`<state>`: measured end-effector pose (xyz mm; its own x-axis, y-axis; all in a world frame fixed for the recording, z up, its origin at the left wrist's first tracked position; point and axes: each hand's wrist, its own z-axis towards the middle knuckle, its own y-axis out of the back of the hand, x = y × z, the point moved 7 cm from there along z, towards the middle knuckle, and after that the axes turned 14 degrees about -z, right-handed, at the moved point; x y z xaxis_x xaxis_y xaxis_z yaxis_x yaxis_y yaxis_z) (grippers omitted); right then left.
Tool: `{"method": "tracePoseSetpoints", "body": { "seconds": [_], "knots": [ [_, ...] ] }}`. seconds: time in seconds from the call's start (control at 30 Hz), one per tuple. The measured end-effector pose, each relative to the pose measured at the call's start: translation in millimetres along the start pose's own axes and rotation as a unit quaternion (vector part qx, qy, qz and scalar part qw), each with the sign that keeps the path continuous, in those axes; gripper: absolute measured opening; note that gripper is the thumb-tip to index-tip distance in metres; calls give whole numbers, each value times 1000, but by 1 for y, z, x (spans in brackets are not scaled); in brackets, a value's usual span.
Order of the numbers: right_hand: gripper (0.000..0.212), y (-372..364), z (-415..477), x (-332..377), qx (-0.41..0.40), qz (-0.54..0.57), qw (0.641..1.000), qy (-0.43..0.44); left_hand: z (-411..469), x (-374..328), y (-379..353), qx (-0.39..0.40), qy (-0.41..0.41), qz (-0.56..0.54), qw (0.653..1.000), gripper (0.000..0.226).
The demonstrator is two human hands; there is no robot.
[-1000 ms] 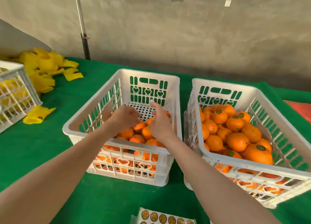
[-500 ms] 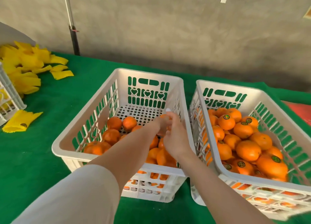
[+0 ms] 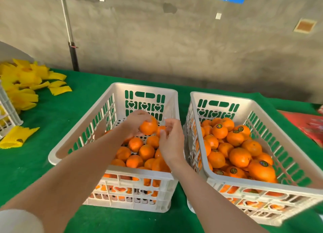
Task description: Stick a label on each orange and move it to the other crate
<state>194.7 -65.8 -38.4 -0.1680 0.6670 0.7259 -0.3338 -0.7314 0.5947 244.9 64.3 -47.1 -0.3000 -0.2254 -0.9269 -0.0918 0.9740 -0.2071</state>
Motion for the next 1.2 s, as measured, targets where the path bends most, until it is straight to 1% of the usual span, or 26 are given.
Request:
{"method": "tracePoseSetpoints", "body": {
  "seconds": [0.1,0.17,0.2,0.27,0.3,0.37,0.43,0.57,0.73,0.83,1.03,1.1,1.2],
  "knots": [
    [14,16,-4,-1,-36,75,996,-28,-21,2,18,6,31,-105,994,44],
    [13,27,-8,-3,-40,143,987,-65,-36,1,20,33,26,-155,987,42],
    [14,33,-11,-4,-32,175,981,-84,-43,3,18,48,27,-189,981,48],
    [13,42,-19,-5,7,227,967,-114,-56,5,9,68,35,-251,965,59],
    [12,46,-24,-4,40,248,960,-125,-62,5,1,82,38,-266,960,59],
    [10,51,-34,-1,110,287,941,-138,-75,7,-16,96,45,-269,957,56],
    [10,60,-43,2,150,303,931,-139,-83,13,-32,101,57,-263,958,55],
    [9,84,-49,1,148,268,946,-107,-101,23,-58,112,86,-266,954,52],
    [12,111,-56,-5,127,231,963,-64,-119,31,-83,130,72,-250,957,40],
    [18,124,-61,-8,113,191,974,-37,-126,37,-94,124,72,-241,960,44],
    [11,140,-65,-19,93,111,990,-6,-138,45,-113,140,77,-260,952,53],
    [7,144,-66,-21,76,86,993,9,-142,47,-119,149,77,-260,951,52],
    [16,149,-71,-24,42,58,997,38,-143,50,-123,147,74,-254,953,47]
  ]
}}
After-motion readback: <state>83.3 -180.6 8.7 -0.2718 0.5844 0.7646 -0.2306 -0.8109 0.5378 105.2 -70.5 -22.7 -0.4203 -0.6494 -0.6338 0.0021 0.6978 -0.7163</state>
